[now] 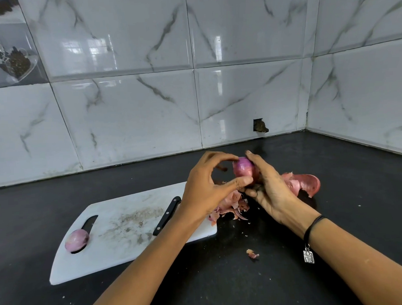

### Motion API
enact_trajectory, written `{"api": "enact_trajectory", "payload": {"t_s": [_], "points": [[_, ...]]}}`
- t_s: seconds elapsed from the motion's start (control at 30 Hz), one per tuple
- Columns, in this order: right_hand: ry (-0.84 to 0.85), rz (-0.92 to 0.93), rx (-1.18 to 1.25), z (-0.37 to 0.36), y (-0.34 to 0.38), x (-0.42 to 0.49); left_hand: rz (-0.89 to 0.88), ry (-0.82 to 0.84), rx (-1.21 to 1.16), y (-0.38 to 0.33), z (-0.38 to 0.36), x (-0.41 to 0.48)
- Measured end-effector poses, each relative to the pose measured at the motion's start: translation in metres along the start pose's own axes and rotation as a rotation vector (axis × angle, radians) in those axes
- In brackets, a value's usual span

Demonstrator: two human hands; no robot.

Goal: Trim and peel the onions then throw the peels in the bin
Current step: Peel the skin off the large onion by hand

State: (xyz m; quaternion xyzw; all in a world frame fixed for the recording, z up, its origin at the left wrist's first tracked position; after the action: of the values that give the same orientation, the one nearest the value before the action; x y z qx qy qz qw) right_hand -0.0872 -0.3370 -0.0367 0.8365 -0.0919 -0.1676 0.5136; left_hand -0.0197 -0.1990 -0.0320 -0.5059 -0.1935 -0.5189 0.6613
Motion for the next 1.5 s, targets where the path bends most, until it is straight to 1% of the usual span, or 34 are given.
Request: {"api": "enact_trajectory", "payload": {"t_s": [0.1,0.2,0.3,0.37,0.47,0.57,0.8,0.93,1.1,1.27,1.5], "points": [[0.033,-0.078,0.045,-0.003,-0.001,-0.004,-0.051,-0.004,0.003,-0.002,-0.001,-0.001],[0.082,-0.125,0.015,-0.005,-0.002,-0.010,-0.055,-0.024,-0.077,-0.008,-0.005,-0.002],[0.048,-0.072,-0.052,-0.006,-0.002,-0.011,-0.095,0.016,-0.033,-0.014,-0.011,-0.001],[0.013,-0.021,-0.053,-0.006,-0.001,-0.012,-0.143,0.017,0.000,-0.016,-0.012,0.000],[0.004,0.025,-0.072,-0.007,0.000,-0.014,-0.168,0.015,-0.016,-0.017,-0.011,0.001],[-0.001,0.050,-0.126,-0.007,-0.001,-0.014,-0.153,0.003,-0.085,-0.017,-0.011,0.001],[-0.048,0.083,-0.202,-0.007,0.001,-0.012,-0.033,-0.064,-0.276,-0.017,-0.010,-0.001],[-0.057,0.096,-0.222,-0.005,0.001,-0.011,-0.023,-0.063,-0.303,-0.018,-0.010,0.000],[-0.042,0.123,-0.251,-0.005,0.000,-0.013,-0.056,-0.030,-0.243,-0.019,-0.007,0.001],[-0.063,0.127,-0.294,-0.006,-0.001,-0.013,-0.084,0.044,-0.159,-0.019,-0.004,0.004],[-0.046,0.128,-0.311,-0.004,-0.002,-0.010,-0.101,0.020,-0.119,-0.016,-0.006,0.000]]}}
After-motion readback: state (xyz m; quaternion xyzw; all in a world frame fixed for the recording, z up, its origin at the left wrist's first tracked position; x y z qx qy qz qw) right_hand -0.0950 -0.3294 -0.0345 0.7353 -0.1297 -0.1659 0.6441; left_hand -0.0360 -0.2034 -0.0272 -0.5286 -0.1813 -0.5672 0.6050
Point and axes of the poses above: each hand's wrist, its own x-axis towards the middle knuckle, its own z-axis out of the back of the hand, y = z × x, the point moved 1 cm from there along x, towards the middle knuckle, and after that the axes turned 15 degrees about -z, right-handed, at the moved point
